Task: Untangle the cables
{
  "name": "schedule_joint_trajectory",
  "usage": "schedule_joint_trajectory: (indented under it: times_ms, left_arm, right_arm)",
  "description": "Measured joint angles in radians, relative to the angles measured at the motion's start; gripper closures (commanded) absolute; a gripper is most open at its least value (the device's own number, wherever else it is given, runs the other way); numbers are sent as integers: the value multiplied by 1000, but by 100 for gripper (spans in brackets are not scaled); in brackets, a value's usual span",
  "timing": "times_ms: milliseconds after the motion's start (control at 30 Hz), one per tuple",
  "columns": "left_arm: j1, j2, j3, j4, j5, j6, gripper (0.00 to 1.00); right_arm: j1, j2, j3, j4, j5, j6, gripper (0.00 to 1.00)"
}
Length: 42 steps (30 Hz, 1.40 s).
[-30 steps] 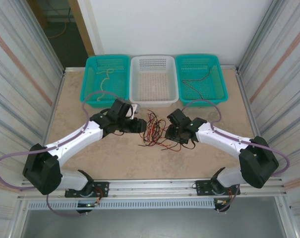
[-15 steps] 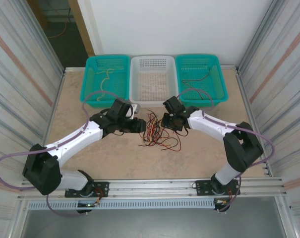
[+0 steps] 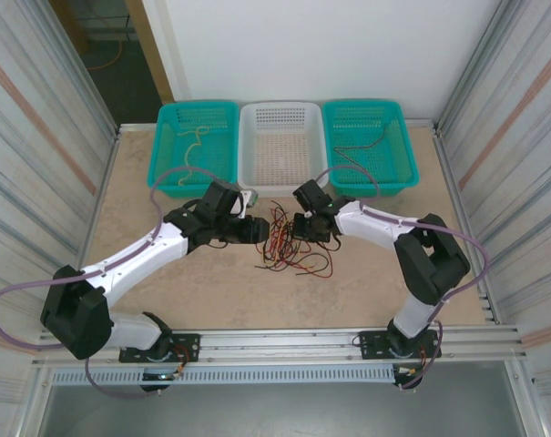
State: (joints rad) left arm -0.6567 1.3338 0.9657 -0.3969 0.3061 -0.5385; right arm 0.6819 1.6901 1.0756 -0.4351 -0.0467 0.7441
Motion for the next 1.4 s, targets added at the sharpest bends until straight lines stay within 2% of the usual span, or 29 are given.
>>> schedule_joint_trajectory:
  times_ms: [100,167,367,567,733,1033,1267,1400]
  left_arm:
    - [-5,8,5,6,-1,2,36]
    - [-12,15,8,10,-1,2,32]
    - [-29,42,22,33,-2,3,27]
    - [-31,61,42,38,-12,3,29]
    - [-33,59,42,53,-11,3,29]
    - [-35,-10,0,135,24,-2,32]
    - [-42,-21,-11,154,32,-7,31]
    - [-38,-97,-11,132,15,14,27]
  right_arm:
    - [56,-61,0,-26,29,-28,100]
    - [92,-117,0,-37,47,-45,100]
    - [189,-294,0,-43,93,-81,100]
    - [248,-418,0,-34,120,-122,100]
    - [262,-509,14,-32,131,-137,100]
    - [262,-665,196,-45,161,-186,100]
    - [260,-677,363,-41,206,-248,100]
    - [240,-676,412,-39,208,-267,100]
